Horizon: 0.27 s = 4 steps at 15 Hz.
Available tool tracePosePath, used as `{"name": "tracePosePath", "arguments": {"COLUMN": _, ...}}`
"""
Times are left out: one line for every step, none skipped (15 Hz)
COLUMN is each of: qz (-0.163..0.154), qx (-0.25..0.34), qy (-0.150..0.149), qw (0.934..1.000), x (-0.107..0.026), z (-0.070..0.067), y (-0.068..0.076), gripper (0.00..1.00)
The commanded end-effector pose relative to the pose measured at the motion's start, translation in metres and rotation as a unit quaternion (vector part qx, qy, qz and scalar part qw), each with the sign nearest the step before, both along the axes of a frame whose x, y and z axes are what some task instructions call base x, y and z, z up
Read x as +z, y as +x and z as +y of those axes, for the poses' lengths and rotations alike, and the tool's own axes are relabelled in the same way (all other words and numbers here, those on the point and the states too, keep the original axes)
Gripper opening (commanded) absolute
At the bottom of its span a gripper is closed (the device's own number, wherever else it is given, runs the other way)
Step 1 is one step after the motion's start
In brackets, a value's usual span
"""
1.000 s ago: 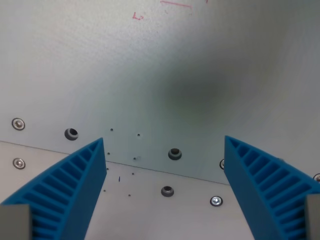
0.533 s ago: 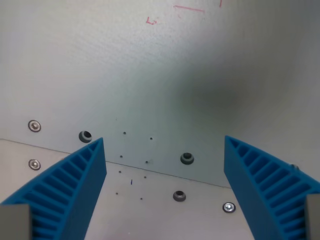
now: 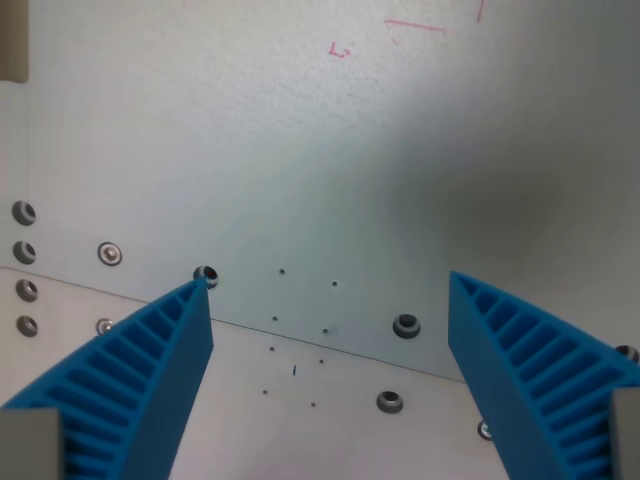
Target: Rotate around base positive x
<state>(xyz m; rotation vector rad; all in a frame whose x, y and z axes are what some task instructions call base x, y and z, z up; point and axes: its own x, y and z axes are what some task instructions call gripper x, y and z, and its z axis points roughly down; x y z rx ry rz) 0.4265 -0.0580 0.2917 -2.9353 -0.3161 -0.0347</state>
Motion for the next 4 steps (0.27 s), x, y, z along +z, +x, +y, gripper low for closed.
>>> {"name": "tracePosePath", "arguments": {"qz": 0.006, "qx": 0.013, "qy": 0.115, "qw": 0.9933, "x": 0.0041, "z": -0.0064, "y": 0.0014, "gripper": 1.0}}
{"name": "tracePosePath", "arguments": {"qz": 0.006, "qx": 0.013, "qy": 0.121, "qw": 0.9926, "x": 0.0041, "z": -0.0064, "y": 0.0014, "gripper": 1.0}}
{"name": "tracePosePath", "arguments": {"qz": 0.006, "qx": 0.013, "qy": 0.127, "qw": 0.9918, "x": 0.0041, "z": -0.0064, "y": 0.0014, "gripper": 1.0}}
{"name": "tracePosePath", "arguments": {"qz": 0.006, "qx": 0.013, "qy": 0.132, "qw": 0.9911, "x": 0.0041, "z": -0.0064, "y": 0.0014, "gripper": 1.0}}
